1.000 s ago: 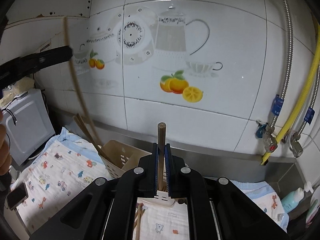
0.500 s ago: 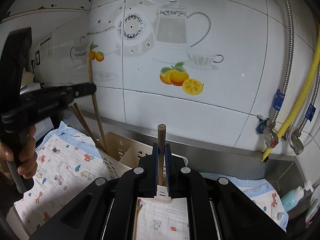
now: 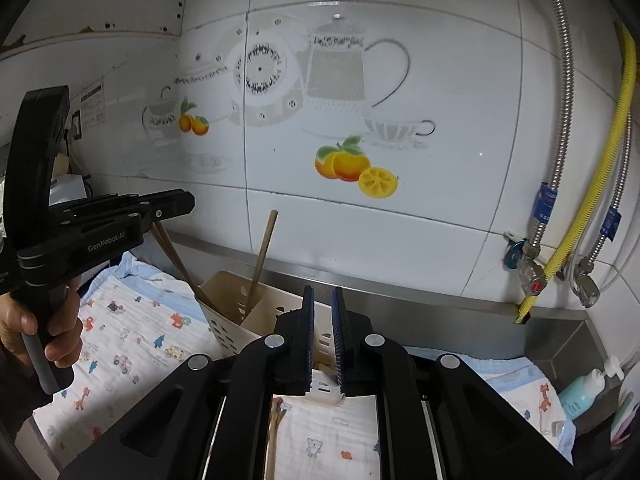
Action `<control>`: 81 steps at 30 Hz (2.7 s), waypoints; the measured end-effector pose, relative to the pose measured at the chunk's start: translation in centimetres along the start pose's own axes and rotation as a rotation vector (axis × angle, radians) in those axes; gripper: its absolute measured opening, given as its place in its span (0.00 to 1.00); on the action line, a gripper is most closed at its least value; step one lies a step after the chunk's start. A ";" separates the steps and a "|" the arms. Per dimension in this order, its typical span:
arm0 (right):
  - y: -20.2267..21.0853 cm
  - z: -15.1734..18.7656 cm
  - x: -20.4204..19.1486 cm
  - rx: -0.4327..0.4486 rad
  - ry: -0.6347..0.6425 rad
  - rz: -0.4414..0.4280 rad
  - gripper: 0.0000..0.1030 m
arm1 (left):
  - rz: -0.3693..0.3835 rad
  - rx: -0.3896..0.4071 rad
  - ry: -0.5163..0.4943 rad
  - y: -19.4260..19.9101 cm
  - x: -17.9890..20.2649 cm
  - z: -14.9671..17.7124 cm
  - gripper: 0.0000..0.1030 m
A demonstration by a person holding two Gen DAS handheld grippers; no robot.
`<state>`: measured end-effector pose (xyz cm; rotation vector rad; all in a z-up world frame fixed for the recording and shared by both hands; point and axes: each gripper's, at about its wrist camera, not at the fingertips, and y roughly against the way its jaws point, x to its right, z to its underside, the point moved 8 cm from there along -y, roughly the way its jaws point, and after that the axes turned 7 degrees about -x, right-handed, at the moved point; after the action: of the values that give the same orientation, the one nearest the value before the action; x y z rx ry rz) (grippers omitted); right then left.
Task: Organize utensils
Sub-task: 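Lower the chopstick into the holder and open the left gripper while the right gripper releases its chopstick, then move the left gripper back to the chopsticks while the right gripper returns to them, then close the left gripper on a chopstick while the right gripper grasps another chopstick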
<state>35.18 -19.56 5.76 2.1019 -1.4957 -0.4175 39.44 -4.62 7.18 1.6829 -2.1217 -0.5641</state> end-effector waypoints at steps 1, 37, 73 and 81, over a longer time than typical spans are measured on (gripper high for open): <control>0.6 0.1 0.0 0.009 0.001 0.002 0.14 | 0.002 0.005 -0.001 0.4 0.0 0.0 0.08; -1.8 26.8 -5.6 -0.321 -0.116 -0.126 0.15 | 0.109 -0.350 0.118 4.7 1.7 27.5 0.20; -2.6 27.2 -4.7 -0.329 -0.120 -0.098 0.07 | 0.136 -0.486 0.097 -0.7 4.8 30.8 0.20; 0.0 24.7 -4.3 -0.253 -0.116 -0.086 0.07 | 0.113 -0.494 0.082 -1.0 5.1 30.8 0.19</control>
<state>20.66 -21.35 -14.58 1.9739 -1.3397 -0.7321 23.13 -7.36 -19.34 1.2806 -1.8121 -0.8811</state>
